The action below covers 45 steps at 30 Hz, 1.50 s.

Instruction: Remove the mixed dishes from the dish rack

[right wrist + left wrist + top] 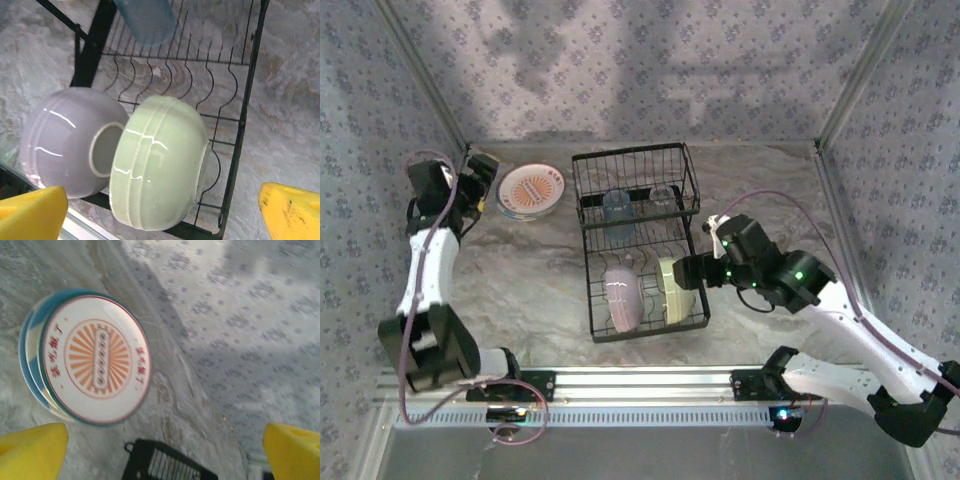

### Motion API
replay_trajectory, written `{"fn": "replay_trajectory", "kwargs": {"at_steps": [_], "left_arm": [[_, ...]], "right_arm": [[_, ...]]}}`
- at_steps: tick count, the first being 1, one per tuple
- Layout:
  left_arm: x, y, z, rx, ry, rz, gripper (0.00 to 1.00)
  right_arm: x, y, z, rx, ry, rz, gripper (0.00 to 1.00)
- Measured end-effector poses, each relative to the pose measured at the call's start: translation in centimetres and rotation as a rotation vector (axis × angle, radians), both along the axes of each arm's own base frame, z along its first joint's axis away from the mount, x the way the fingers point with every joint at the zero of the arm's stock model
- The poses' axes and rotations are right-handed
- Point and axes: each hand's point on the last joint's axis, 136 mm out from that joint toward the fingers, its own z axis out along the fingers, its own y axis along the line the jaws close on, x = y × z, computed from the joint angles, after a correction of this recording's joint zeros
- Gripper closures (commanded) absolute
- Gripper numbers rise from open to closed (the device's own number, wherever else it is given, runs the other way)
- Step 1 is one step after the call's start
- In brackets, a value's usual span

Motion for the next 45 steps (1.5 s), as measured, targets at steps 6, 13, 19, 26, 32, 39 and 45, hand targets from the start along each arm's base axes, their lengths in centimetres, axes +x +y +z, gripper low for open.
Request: {"fn": "replay_trajectory", "kwargs": {"at_steps": [6, 13, 19, 26, 32, 39, 45], "left_arm": [[-7.8, -5.4, 2.3, 0.082, -0.065, -0.167, 0.01], [-14.9, -10.1, -1.2, 0.141, 0.028, -0.382, 0.14], [-18.8, -13.6, -7.2, 0.138, 0.193, -0.568, 0.16], [-20.6, -16.4, -11.6, 0.179, 0.317, -0.689, 0.16], [-20.6, -17.4, -13.9, 0.250, 0.377, -0.727, 0.18], [-19.7, -18.6, -15.8, 0.322, 0.410, -0.754, 0.27], [-19.5, -19.3, -17.7, 0.386, 0.456, -0.775, 0.45]], "right_arm": [[-0.6, 0.0, -3.8, -0.036, 0.089, -0.035, 0.00], [-0.6, 1.5, -5.9, -0.038, 0.154, -0.035, 0.00], [-0.6, 3.0, -6.6, -0.011, 0.186, -0.017, 0.00], [-1.1, 3.9, -7.5, 0.003, 0.243, 0.009, 0.00], [-0.9, 3.8, -7.8, 0.023, 0.280, -0.008, 0.00], [-1.0, 4.1, -8.4, 0.040, 0.327, -0.003, 0.00], [-1.2, 4.5, -8.6, 0.047, 0.346, 0.006, 0.00]]}}
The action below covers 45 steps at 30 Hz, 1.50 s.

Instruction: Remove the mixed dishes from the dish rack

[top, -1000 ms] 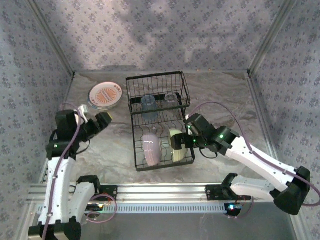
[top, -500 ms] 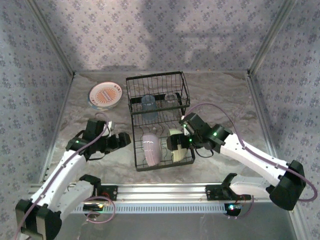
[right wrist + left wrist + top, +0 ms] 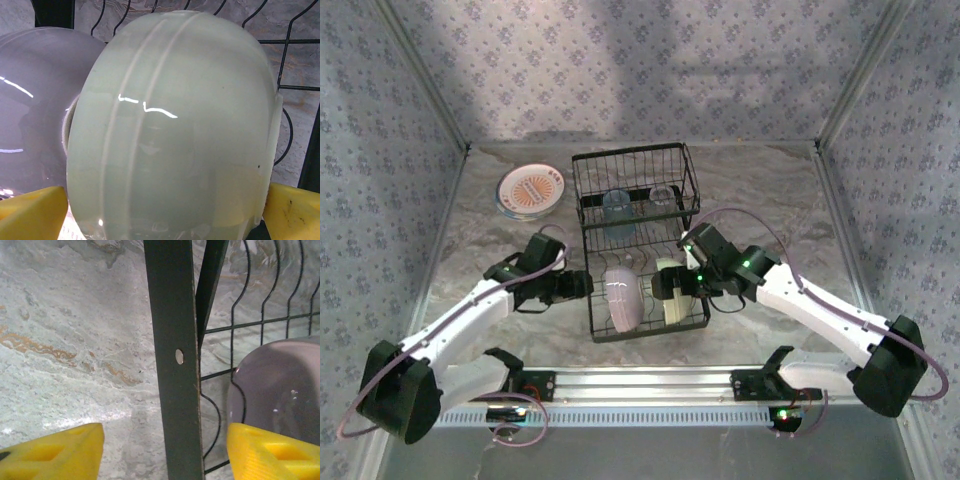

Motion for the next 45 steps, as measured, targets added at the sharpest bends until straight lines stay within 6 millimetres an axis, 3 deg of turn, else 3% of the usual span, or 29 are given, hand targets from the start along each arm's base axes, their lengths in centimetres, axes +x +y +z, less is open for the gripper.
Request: {"fn": "replay_trajectory", "kwargs": {"at_steps": [4, 14, 28, 45], "left_arm": [[0.6, -0.5, -0.5, 0.011, -0.009, -0.002, 0.55], [0.9, -1.7, -2.5, 0.026, 0.007, -0.025, 0.63], [1.8, -2.4, -2.8, 0.002, -0.009, 0.001, 0.84], [3.0, -3.1, -3.2, -0.015, -0.028, 0.016, 0.91]], "right_arm": [[0.0, 0.0, -0.1, -0.002, 0.005, 0.000, 0.00], [0.4, -0.4, -1.0, -0.046, 0.011, -0.020, 0.00], [0.6, -0.4, -2.3, -0.084, 0.039, -0.031, 0.00], [0.1, -0.4, -0.7, -0.037, 0.036, -0.026, 0.00]]}}
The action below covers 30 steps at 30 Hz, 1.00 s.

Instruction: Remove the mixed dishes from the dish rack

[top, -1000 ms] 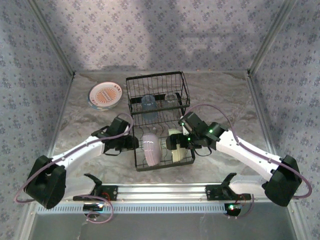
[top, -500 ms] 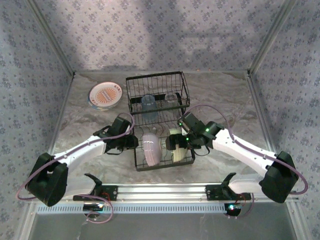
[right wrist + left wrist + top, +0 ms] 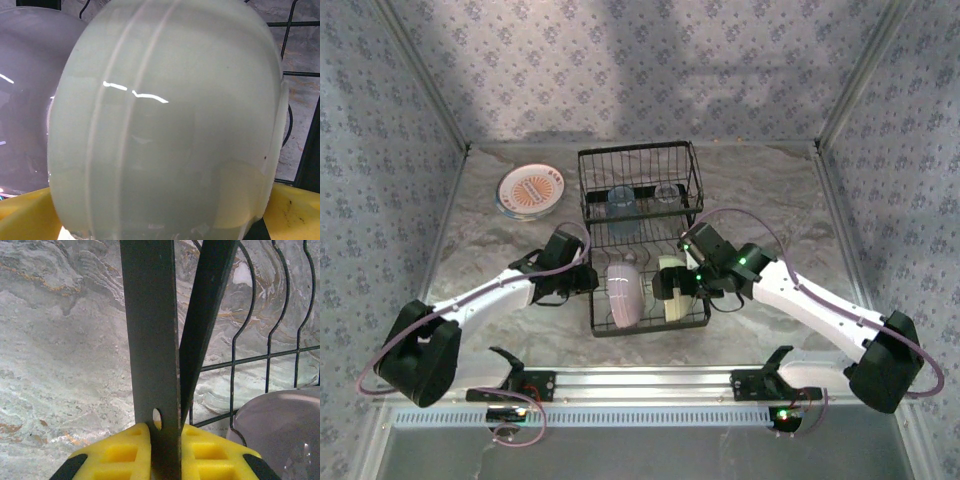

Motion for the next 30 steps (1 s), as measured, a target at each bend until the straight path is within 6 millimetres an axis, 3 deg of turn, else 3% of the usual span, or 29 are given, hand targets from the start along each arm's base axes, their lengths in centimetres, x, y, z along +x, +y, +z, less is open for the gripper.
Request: {"fn": "replay_trajectory", "kwargs": {"at_steps": [11, 30], "left_arm": [[0.5, -0.3, 0.0, -0.011, -0.014, 0.009, 0.95], [1.7, -1.2, 0.0, -0.031, -0.042, 0.012, 1.00]], "right_arm": [[0.3, -0.5, -0.4, -0.024, 0.004, -0.021, 0.01], [0.8, -1.1, -0.4, -0.062, -0.015, -0.053, 0.22]]}}
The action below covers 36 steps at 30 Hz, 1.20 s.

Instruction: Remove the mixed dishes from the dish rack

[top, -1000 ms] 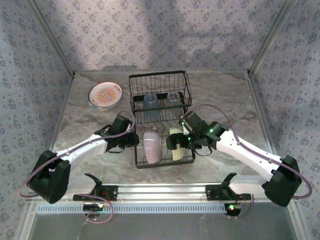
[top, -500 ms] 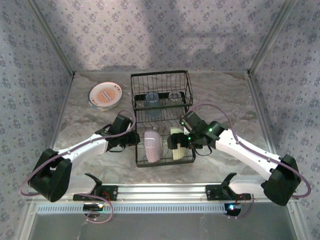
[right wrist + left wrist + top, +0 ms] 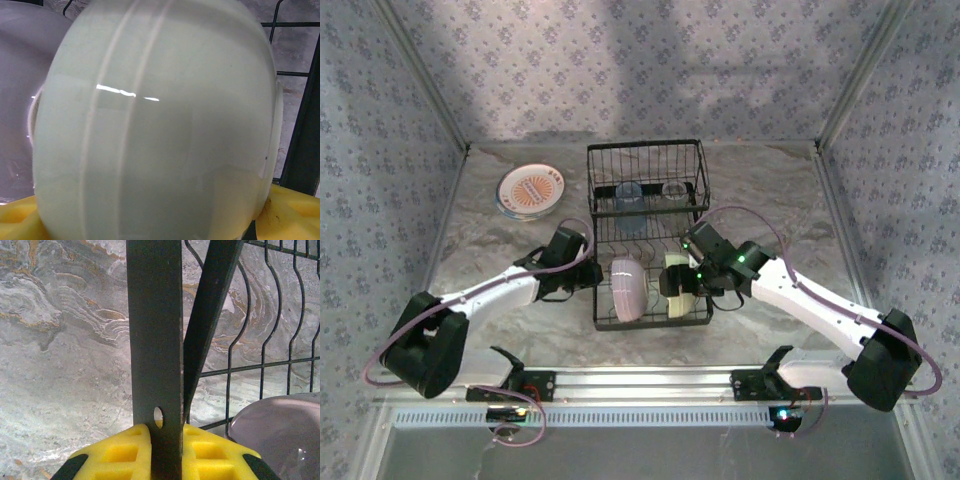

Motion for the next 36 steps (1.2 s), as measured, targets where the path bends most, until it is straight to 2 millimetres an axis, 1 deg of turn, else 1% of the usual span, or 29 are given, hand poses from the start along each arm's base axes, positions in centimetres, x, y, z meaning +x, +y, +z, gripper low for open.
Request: {"fn": "replay_trajectory", "kwargs": {"at_steps": [3, 7, 14, 24, 36], "left_arm": [[0.2, -0.2, 0.0, -0.004, -0.006, -0.001, 1.00], [0.5, -0.5, 0.0, -0.008, -0.012, 0.002, 1.00], [1.0, -1.3, 0.1, -0.012, -0.027, 0.005, 1.00], [1.7, -3.1, 0.3, -0.013, -0.058, 0.033, 1.00], [2.0, -3.6, 0.2, -0.022, -0.062, 0.048, 1.00]], "right_arm": [[0.2, -0.2, 0.0, -0.008, -0.009, -0.006, 0.28], [0.5, -0.4, 0.1, -0.024, -0.025, -0.017, 0.31], [1.1, -0.8, 0.2, -0.084, -0.060, -0.031, 0.33], [2.0, -2.2, 0.4, -0.181, -0.103, -0.061, 0.36], [2.7, -3.8, 1.0, -0.274, -0.161, -0.085, 0.38]]}}
